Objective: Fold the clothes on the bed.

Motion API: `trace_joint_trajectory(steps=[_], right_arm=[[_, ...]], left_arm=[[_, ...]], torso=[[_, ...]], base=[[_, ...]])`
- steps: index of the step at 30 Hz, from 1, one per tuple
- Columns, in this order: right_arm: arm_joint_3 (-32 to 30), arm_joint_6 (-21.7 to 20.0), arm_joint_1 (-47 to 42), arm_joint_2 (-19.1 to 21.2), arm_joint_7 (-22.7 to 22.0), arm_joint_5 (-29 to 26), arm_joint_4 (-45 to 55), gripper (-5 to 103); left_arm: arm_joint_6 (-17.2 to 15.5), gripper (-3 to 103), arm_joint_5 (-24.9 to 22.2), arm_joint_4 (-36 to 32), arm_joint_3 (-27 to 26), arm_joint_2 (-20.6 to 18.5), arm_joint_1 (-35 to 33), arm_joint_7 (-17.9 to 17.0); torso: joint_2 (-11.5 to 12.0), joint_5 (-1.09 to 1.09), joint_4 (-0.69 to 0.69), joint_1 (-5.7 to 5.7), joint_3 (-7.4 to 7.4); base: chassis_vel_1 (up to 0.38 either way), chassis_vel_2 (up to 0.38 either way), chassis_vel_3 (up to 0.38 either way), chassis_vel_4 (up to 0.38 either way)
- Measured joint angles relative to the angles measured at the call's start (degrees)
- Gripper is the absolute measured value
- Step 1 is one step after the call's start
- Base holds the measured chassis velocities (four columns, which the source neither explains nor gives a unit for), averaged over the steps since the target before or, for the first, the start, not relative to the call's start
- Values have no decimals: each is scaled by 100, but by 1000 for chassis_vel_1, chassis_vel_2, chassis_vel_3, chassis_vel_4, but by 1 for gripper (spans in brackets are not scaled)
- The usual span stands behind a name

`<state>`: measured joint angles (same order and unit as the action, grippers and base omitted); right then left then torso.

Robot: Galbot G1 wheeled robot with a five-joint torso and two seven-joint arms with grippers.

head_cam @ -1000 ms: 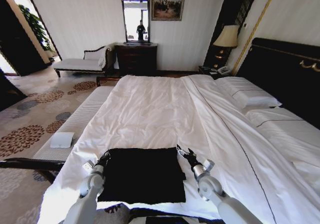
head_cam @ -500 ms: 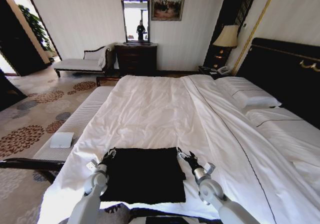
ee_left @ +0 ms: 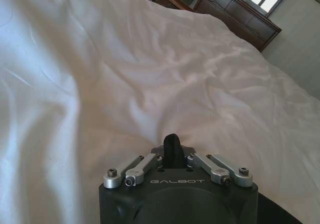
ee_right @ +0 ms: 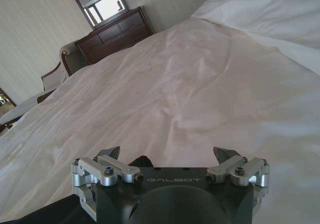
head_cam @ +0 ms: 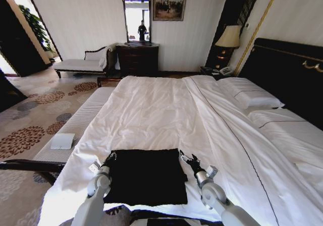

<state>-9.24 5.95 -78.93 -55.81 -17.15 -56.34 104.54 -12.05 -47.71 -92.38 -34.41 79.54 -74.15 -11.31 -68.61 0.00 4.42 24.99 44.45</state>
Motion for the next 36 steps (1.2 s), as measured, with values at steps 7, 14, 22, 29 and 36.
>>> trace_joint_trajectory(steps=[7, 14, 22, 29, 36], right_arm=[[-5, 9, 62, 1, -41, 2, -66, 100], [19, 13, 397, -5, 139, -155, -483, 100], [169, -19, 750, -26, 1420, -856, -1113, 100], [417, -132, 1058, -178, 2194, -1022, -1756, 100], [628, -97, 1506, -473, 3017, -1303, -2362, 95]], left_arm=[[0, 2, 4, -40, -19, 42, 4, -21], [-20, 1, -109, -228, -114, -37, 61, -98], [-41, 1, -137, -211, -182, -155, 132, -119], [-41, 1, -133, -155, -191, -168, 137, -113], [-42, 1, -128, -148, -202, -199, 134, -105]], torso=[[0, 0, 0, 0, 0], [0, 0, 0, 0, 0], [0, -1, 0, 0, 0], [0, 0, 0, 0, 0], [0, 0, 0, 0, 0]], base=[[0, 0, 0, 0], [0, 0, 0, 0], [0, 0, 0, 0], [0, 0, 0, 0], [0, 0, 0, 0]])
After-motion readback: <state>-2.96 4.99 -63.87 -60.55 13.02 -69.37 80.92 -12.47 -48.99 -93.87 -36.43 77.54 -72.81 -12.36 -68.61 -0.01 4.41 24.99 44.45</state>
